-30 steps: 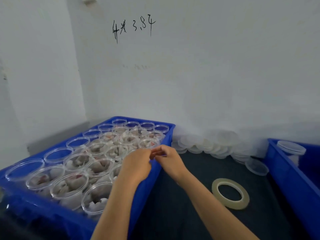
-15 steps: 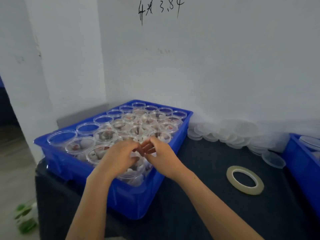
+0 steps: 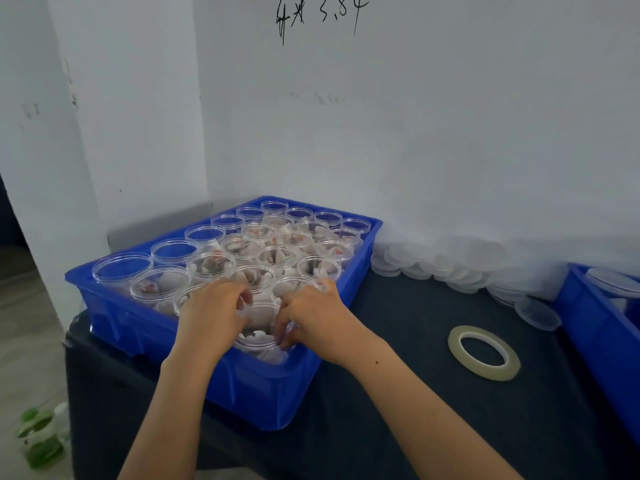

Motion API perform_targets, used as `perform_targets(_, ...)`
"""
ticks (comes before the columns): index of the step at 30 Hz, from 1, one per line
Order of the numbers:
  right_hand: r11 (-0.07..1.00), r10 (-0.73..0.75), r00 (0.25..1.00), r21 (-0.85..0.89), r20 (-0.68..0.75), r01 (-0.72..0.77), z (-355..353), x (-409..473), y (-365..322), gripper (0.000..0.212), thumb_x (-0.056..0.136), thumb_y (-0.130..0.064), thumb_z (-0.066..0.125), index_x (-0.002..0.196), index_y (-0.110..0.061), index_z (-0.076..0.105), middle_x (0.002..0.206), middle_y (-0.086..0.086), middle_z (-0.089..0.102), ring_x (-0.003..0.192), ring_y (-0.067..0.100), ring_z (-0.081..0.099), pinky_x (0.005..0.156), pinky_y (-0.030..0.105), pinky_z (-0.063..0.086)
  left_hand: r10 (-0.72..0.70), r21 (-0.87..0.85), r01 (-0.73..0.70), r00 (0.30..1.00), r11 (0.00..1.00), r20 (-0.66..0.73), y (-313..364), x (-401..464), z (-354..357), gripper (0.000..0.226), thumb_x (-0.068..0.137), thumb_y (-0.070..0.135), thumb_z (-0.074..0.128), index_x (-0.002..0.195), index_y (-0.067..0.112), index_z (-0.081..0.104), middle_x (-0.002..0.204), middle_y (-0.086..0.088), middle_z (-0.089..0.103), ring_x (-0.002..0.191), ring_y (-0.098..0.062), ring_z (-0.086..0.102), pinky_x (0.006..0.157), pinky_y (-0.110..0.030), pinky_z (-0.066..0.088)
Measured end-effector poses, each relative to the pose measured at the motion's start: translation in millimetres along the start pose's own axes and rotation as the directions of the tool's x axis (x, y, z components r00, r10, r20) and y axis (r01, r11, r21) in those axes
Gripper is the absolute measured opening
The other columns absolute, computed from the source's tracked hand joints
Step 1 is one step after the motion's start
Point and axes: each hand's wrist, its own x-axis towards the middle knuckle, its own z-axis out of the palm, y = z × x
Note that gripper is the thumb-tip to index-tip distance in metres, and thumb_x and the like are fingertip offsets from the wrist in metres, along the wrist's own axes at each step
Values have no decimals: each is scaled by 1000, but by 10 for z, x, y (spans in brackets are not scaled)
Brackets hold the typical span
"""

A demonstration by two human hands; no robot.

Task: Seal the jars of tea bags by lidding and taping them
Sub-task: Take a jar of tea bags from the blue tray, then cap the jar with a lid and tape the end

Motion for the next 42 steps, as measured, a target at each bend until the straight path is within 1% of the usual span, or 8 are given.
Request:
perform_targets(4,988,-106,993,-119,-52,99,72,-18,20,12,91,-23,63,99,-30,70,107,-10,65,107,13,49,102,41,25,-20,72,18,999,997,33,0,76,-16,8,87,25,69,90,29,64,92,10,67,80,-7,57,68,-24,44)
perform_targets(9,992,-75,966,81,-248,98,-31,-160,133,14,90,-10,62,94,-21,69,95,-11,67,87,8,60,100,31,24,-8,1,8,1000,1000,-3,130,215,-226,15,86,25,71,75,34,64,75,17,61,67,2,50,56,-18,31)
perform_targets(13,977,-44,918,176,-395,123,-362,-310,257,10,88,-6,65,89,-15,70,90,-10,69,79,5,62,86,28,41,17,-82,-30,987,996,-158,469,343,-544,13,89,28,66,76,31,66,68,21,56,65,2,51,54,-19,34)
perform_targets(19,961,89,795,261,-601,90,-806,-722,600,17,84,2,62,83,-15,65,83,-17,59,74,-5,55,66,22,50,3,-554,-223,929,802,-370,1208,384,-573,14,94,35,54,92,29,67,89,17,66,83,2,59,67,-19,41)
perform_targets(24,977,199,766,179,-611,-112,-756,-1084,1061,18,82,2,60,82,-15,64,81,-11,62,73,-3,58,61,27,49,95,-861,-205,979,465,-181,1830,310,127,42,91,56,54,124,31,53,122,18,57,114,2,52,93,-23,42)
perform_targets(29,926,356,779,87,-516,-366,-233,-1356,1465,14,81,-4,68,78,-17,65,79,-9,64,71,9,63,58,34,52,277,-925,-35,958,378,77,2130,248,1045,81,74,60,64,143,32,30,145,11,39,133,-2,38,100,-10,33)
perform_targets(35,868,491,770,149,-408,-474,306,-1536,1797,13,79,-6,72,85,-18,69,89,-11,66,80,5,64,67,24,53,452,-894,83,840,440,300,2146,267,1883,124,50,44,88,142,52,5,147,15,31,122,11,41,88,-6,41)
perform_targets(42,877,479,788,239,-387,-416,344,-1392,2084,6,91,-22,62,86,-24,63,87,-18,58,78,4,55,69,26,48,336,-883,56,912,467,235,2163,451,2221,88,50,46,86,117,58,31,115,20,56,99,16,55,72,-5,47)
